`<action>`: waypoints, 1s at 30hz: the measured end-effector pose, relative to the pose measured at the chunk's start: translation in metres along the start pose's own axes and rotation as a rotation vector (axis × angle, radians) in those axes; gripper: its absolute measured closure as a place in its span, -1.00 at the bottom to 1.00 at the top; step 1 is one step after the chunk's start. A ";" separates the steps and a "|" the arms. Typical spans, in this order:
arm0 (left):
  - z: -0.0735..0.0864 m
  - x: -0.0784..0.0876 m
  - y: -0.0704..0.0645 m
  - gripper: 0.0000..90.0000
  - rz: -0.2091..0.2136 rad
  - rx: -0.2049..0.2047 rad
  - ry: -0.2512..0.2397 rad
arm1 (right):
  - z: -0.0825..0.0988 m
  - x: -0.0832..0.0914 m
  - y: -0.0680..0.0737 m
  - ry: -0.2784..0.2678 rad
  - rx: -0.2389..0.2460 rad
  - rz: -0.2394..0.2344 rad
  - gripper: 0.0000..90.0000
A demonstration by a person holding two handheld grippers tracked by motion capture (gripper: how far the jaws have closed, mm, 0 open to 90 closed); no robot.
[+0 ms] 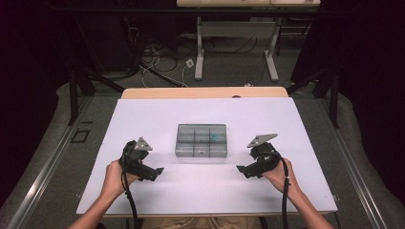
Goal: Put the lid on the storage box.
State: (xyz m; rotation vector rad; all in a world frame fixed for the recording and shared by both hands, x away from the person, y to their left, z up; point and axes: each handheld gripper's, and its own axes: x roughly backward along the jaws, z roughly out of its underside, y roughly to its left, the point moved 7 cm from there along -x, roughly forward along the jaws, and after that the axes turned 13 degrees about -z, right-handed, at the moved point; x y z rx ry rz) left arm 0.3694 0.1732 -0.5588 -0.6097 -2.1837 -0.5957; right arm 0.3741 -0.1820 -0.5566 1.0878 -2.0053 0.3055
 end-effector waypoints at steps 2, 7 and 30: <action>0.004 0.002 0.000 -1.00 -0.006 0.000 -0.001 | 0.005 0.002 0.000 -0.008 -0.011 -0.003 -0.85; 0.011 0.009 0.000 -1.00 -0.024 -0.006 -0.009 | 0.016 0.006 -0.001 -0.031 -0.019 0.014 -0.87; 0.047 0.027 0.000 -1.00 -0.063 0.063 -0.046 | 0.052 0.029 0.010 -0.114 -0.059 0.068 -0.91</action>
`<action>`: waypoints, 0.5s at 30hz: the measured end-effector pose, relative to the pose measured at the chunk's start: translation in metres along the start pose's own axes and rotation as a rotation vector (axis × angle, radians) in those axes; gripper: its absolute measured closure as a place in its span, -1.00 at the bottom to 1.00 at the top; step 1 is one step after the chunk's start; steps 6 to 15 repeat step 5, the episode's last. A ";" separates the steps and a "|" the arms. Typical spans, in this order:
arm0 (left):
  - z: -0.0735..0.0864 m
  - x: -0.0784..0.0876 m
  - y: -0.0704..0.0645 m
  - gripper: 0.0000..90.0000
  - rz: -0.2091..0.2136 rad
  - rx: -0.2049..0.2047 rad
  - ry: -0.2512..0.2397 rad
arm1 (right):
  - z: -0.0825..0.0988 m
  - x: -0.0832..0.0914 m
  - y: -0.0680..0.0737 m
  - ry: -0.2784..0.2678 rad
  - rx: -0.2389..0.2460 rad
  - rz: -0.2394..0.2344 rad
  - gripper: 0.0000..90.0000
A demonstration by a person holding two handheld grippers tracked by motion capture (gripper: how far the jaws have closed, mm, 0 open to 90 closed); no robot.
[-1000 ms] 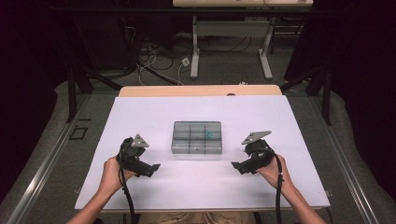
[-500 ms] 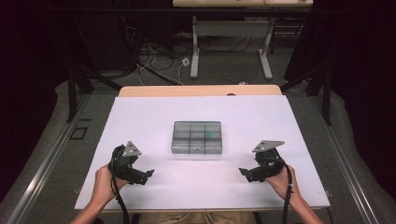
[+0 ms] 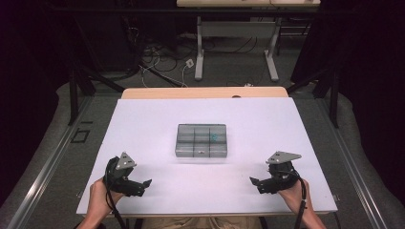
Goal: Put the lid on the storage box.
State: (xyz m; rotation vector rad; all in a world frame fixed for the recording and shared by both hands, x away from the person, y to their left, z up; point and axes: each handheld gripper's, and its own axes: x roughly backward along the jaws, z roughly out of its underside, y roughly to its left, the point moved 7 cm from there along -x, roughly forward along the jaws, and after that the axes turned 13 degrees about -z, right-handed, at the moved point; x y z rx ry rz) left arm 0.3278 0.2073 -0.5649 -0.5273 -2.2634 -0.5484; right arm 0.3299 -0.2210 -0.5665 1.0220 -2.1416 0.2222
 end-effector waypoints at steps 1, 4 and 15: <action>0.000 0.000 0.000 -1.00 -0.001 0.004 -0.004 | 0.000 0.000 0.000 -0.009 0.001 0.003 -0.91; 0.000 0.002 0.001 -1.00 -0.002 0.003 -0.014 | 0.003 0.002 0.000 -0.005 0.003 0.002 -0.93; -0.001 0.003 0.001 -1.00 -0.002 0.009 -0.018 | 0.003 0.003 -0.001 -0.004 0.003 0.007 -0.94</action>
